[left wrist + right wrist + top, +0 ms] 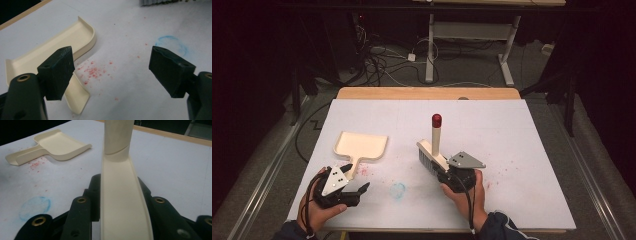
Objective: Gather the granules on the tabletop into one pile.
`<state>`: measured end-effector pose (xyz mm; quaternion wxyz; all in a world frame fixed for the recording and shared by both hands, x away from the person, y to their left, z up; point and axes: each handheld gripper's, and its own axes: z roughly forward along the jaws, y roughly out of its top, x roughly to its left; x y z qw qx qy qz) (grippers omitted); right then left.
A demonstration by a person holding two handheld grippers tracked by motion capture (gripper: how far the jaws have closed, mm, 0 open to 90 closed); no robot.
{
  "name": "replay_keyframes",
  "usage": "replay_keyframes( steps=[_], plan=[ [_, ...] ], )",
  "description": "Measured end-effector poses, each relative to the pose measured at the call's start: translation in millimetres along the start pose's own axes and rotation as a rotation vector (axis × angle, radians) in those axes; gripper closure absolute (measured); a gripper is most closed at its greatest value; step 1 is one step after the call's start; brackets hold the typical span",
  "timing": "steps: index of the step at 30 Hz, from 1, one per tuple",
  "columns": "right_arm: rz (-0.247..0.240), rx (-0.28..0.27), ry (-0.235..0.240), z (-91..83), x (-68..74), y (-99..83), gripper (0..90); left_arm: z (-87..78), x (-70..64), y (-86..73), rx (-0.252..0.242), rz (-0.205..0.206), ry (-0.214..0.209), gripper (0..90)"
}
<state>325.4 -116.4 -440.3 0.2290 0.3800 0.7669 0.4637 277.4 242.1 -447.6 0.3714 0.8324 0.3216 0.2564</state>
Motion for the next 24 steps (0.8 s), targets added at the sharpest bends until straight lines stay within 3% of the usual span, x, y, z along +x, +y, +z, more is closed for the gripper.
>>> replay_keyframes(
  steps=[3, 5, 9, 13, 15, 17, 21, 24],
  plan=[
    [0.014, -0.024, 0.034, -7.9, -5.8, 6.1, 67.8, -0.2, 0.1, 0.1, -0.001, -0.001, 0.001, 20.1],
    [-0.015, -0.042, 0.054, -13.0, -12.7, 12.9, 67.8, -0.3, 0.3, -0.2, -0.004, -0.004, 0.000, 20.1],
    [-0.099, -0.095, 0.120, -13.0, -41.0, 26.8, 67.7, 2.0, 1.4, -0.3, 0.003, -0.008, -0.002, 20.1],
    [-0.177, -0.105, 0.179, 3.5, -72.6, 37.1, 67.6, 4.9, 1.4, 0.3, 0.012, -0.007, -0.004, 20.1],
    [-0.238, -0.090, 0.213, 16.3, -83.6, 38.6, 67.6, 6.4, 1.6, 0.1, 0.017, -0.011, -0.007, 20.1],
    [-0.247, -0.076, 0.246, 29.2, -91.3, 38.6, 67.4, 7.8, 2.1, -0.5, 0.025, -0.012, -0.009, 20.1],
    [-0.278, -0.065, 0.279, 53.5, -95.5, 36.8, 67.3, 9.2, 2.4, -1.2, 0.033, -0.014, -0.007, 20.1],
    [-0.275, -0.073, 0.314, 65.0, -92.8, 35.0, 67.5, 8.7, 2.4, -1.9, 0.037, -0.016, -0.006, 20.1]
  ],
)
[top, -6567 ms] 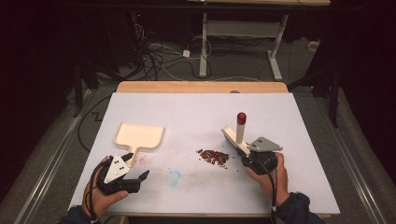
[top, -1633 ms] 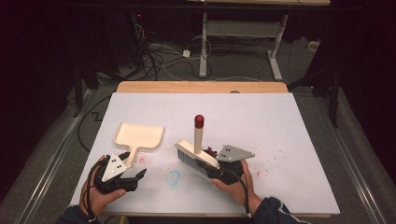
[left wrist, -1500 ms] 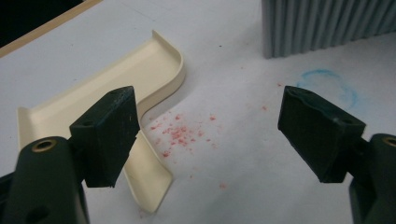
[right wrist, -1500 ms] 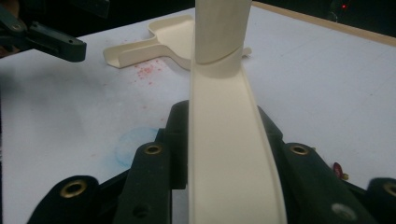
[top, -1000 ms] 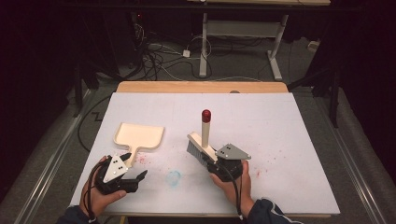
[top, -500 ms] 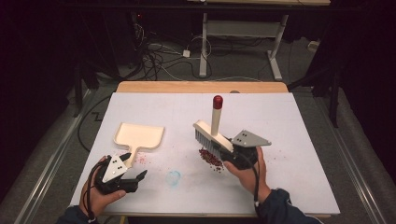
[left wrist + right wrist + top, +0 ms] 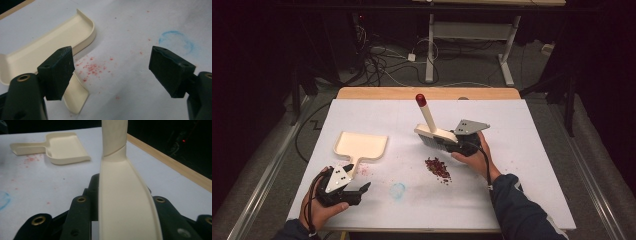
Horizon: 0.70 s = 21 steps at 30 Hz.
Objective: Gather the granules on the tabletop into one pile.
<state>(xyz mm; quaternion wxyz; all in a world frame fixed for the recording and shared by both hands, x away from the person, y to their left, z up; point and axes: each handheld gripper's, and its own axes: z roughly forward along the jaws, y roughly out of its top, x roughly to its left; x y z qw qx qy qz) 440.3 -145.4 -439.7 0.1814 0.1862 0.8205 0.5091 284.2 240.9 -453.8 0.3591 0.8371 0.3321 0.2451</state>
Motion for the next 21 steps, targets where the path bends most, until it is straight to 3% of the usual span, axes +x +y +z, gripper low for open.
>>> replay_keyframes(
  steps=[3, 6, 8, 14, 21],
  plan=[
    [0.023, -0.004, 0.063, 4.8, 1.8, -2.8, 67.6, -1.2, 0.2, -0.9, -0.001, -0.003, -0.003, 20.1],
    [0.042, 0.007, 0.087, 1.9, 0.2, -7.7, 67.6, -2.0, -0.2, -1.9, -0.001, -0.004, -0.004, 20.1],
    [0.081, 0.007, 0.114, -2.8, -3.1, -11.1, 67.7, -2.4, -0.7, -2.0, 0.000, -0.004, -0.007, 20.1],
    [0.043, 0.086, 0.172, -13.5, -3.7, -19.2, 67.9, -2.0, -3.9, -0.3, 0.006, 0.006, -0.023, 20.1],
    [0.007, 0.110, 0.230, -21.0, -1.8, -19.9, 67.9, -0.8, -4.6, 0.1, 0.012, 0.013, -0.032, 20.1]
  ],
)
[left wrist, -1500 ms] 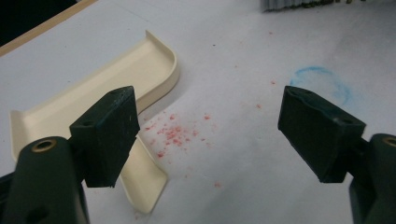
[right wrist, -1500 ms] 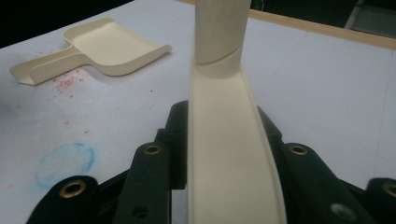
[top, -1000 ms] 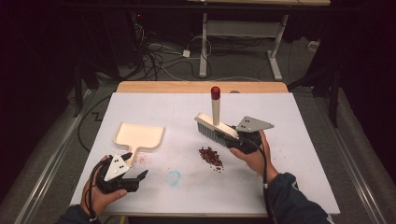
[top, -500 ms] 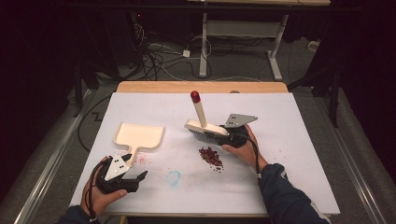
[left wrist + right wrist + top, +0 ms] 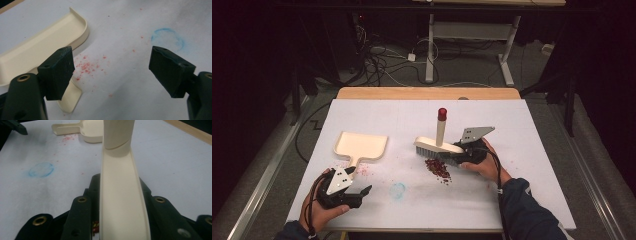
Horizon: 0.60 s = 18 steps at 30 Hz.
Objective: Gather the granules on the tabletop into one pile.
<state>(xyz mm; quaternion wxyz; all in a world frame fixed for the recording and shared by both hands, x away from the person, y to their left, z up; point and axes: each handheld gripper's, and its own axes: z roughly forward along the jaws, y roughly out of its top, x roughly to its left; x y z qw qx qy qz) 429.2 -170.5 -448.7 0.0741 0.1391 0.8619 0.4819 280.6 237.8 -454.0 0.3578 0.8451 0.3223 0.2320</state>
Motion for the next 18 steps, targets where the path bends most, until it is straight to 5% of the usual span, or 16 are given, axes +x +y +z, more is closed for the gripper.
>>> replay_keyframes(
  steps=[7, 18],
  plan=[
    [-0.043, 0.006, -0.028, -6.6, 4.1, 0.3, 67.9, -0.3, 0.0, -0.3, 0.002, 0.007, -0.006, 20.1],
    [-0.035, -0.106, -0.100, -25.8, 9.6, 7.9, 68.0, 0.2, -0.5, 0.4, 0.006, 0.009, -0.006, 20.1]
  ],
)
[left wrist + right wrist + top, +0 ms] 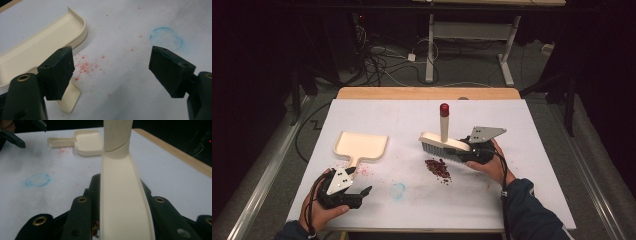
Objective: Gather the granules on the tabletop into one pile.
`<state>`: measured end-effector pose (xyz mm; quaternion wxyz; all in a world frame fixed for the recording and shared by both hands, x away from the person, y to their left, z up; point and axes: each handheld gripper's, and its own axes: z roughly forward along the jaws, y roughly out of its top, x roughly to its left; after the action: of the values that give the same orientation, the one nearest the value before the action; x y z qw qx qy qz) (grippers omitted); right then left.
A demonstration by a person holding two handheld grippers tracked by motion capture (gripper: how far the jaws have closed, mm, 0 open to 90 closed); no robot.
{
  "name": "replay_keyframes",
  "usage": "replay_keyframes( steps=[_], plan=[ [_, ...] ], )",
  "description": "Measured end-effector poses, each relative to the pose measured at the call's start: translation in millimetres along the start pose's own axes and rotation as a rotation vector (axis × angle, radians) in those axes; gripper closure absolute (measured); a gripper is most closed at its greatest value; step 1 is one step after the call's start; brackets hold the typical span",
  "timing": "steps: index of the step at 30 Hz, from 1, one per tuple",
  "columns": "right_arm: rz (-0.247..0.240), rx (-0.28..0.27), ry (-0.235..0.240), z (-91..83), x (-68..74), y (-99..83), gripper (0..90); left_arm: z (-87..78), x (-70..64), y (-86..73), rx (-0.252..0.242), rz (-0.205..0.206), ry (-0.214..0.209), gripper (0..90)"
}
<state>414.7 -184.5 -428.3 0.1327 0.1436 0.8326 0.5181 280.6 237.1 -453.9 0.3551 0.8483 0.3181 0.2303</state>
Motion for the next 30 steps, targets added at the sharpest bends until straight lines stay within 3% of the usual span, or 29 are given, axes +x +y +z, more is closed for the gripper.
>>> replay_keyframes(
  steps=[4, 9, 16, 22, 30],
  plan=[
    [-0.004, -0.050, 0.013, -15.5, 9.2, 9.2, 68.0, -0.6, 0.0, -0.1, -0.002, 0.000, 0.001, 20.1],
    [-0.011, -0.077, 0.109, -33.7, 31.5, 7.9, 68.0, -1.5, 0.1, -0.4, -0.002, 0.000, 0.002, 20.1],
    [0.019, -0.046, 0.252, -38.6, 57.1, -12.0, 68.0, -0.9, -0.8, 0.8, -0.001, 0.004, 0.002, 20.1],
    [0.049, 0.014, 0.312, -23.9, 54.6, -27.9, 68.0, -0.3, -1.2, 1.4, -0.001, 0.010, 0.000, 20.1],
    [0.075, 0.020, 0.284, -7.1, 31.7, -32.8, 68.0, -1.1, -2.8, 1.4, -0.003, 0.023, 0.000, 20.1]
  ],
)
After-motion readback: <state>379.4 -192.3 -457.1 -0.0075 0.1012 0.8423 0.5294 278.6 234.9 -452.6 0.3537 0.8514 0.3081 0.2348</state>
